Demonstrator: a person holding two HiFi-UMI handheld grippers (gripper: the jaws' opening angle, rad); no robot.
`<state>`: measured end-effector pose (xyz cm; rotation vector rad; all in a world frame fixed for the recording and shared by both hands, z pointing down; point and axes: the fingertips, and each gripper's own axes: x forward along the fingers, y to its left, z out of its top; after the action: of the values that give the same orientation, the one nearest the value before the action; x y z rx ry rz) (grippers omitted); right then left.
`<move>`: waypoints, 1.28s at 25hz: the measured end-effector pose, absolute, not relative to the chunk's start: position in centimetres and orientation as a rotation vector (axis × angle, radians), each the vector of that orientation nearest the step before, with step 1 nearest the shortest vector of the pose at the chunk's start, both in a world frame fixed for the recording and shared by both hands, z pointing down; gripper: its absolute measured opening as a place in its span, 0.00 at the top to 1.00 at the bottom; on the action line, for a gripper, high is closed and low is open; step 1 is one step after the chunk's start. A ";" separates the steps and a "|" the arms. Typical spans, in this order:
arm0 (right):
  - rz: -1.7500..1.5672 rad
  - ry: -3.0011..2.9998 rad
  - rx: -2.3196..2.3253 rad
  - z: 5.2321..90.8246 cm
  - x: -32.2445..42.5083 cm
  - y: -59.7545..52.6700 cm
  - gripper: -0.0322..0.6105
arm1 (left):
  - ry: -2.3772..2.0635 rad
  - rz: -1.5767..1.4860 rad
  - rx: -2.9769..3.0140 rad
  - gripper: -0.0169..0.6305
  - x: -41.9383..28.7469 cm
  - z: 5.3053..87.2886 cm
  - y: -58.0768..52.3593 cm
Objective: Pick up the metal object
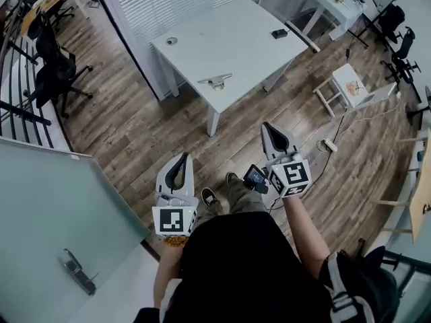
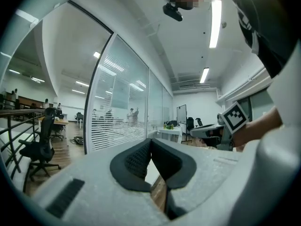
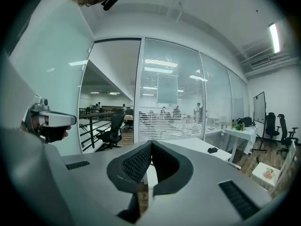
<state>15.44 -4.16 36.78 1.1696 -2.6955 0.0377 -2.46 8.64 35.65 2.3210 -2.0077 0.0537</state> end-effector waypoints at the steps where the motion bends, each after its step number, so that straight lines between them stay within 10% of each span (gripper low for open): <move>1: 0.047 -2.685 1.174 37.2 15.2 -5.0 0.95 | -1.997 0.058 2.317 0.95 -2.8 36.0 7.8; 32: 0.264 -2.470 1.010 53.3 7.6 -33.3 0.95 | -1.837 0.354 2.303 0.95 -10.1 39.8 -20.1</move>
<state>7.60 -33.34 53.26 1.0099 -2.4703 0.2644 -10.13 -20.14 39.76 2.3032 -1.8373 0.3542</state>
